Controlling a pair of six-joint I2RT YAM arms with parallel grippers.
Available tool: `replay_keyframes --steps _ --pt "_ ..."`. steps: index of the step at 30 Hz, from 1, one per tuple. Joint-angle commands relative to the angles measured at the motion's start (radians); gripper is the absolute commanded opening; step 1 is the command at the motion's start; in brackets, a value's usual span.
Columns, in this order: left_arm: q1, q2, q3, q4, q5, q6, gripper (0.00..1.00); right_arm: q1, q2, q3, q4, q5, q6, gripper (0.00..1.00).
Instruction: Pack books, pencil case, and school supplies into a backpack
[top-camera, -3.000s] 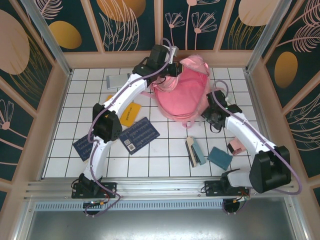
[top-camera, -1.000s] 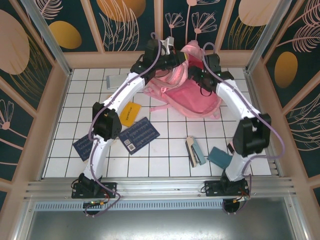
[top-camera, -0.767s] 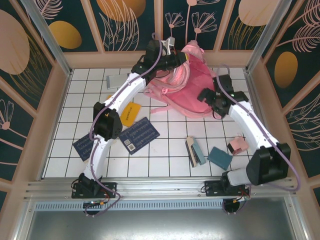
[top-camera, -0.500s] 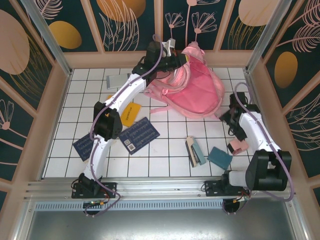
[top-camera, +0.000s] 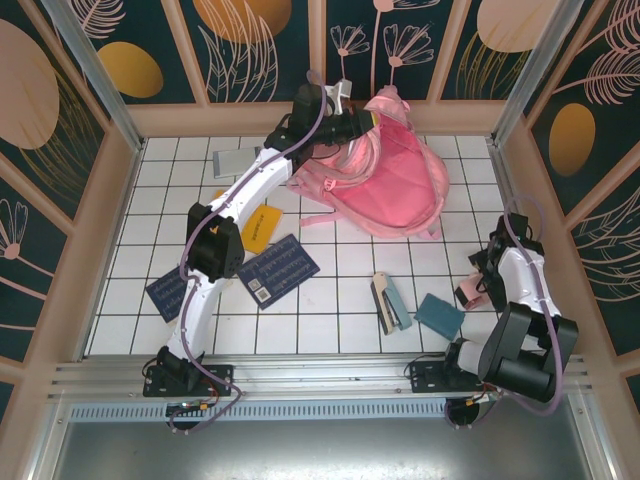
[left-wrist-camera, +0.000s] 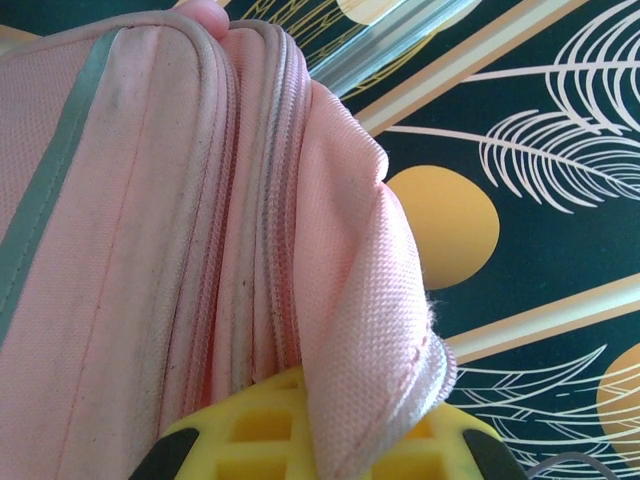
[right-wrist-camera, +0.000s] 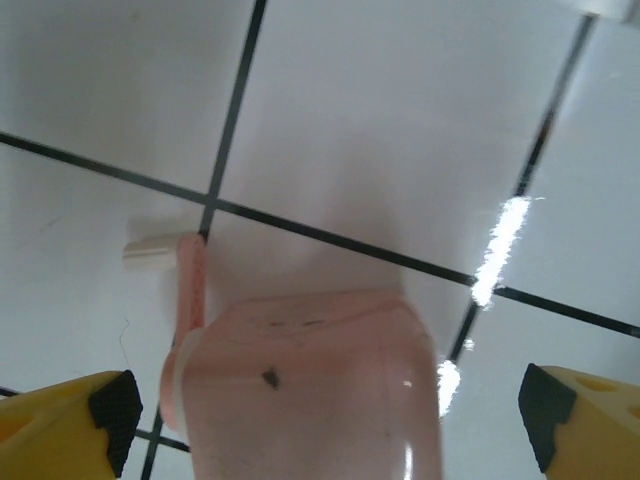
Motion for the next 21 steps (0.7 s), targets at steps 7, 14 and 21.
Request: replay_keyframes --steps 7,14,21 --pt "0.027 -0.070 -0.037 0.092 -0.032 -0.036 0.00 -0.012 -0.053 -0.116 0.274 -0.306 -0.107 0.99" --pt "0.027 -0.106 -0.115 0.124 -0.040 -0.039 0.00 0.028 0.028 -0.119 0.373 -0.362 -0.067 0.99" --pt "0.027 -0.144 -0.161 0.124 -0.039 -0.015 0.00 0.166 0.173 0.017 0.297 -0.253 -0.081 0.99"
